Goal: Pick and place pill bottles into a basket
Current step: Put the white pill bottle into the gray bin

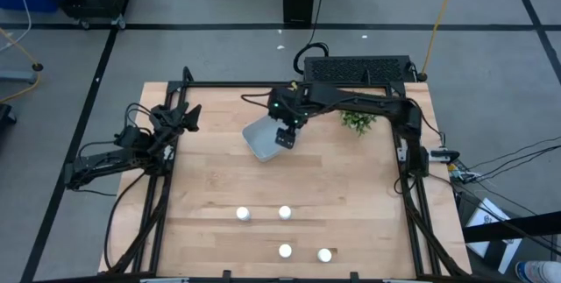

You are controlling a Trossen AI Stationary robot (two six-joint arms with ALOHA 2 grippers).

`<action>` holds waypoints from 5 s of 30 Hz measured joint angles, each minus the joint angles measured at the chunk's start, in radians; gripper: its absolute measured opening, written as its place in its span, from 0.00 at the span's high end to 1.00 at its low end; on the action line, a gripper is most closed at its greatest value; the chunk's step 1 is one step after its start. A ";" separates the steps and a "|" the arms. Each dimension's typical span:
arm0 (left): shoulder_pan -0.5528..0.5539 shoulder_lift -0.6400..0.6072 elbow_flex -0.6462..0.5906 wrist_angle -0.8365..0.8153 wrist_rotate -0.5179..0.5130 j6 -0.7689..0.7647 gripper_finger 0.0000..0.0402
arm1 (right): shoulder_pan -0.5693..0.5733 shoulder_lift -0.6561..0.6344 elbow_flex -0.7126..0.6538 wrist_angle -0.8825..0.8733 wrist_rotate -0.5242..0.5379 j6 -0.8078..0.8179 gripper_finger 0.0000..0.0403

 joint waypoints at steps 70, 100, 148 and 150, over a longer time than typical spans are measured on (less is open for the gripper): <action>-0.647 0.992 0.767 -0.869 0.177 0.216 0.23 | 0.281 -0.862 -1.036 1.519 0.258 0.460 0.37; -0.726 1.620 1.233 -1.457 0.290 0.108 0.36 | 0.309 -0.946 -1.155 1.563 0.156 0.513 0.36; -0.714 1.755 1.233 -1.386 0.328 0.138 0.28 | 0.307 -0.945 -1.155 1.540 0.157 0.505 0.36; -0.714 1.755 1.233 -1.385 0.338 0.130 0.34 | 0.307 -0.945 -1.155 1.540 0.157 0.505 0.37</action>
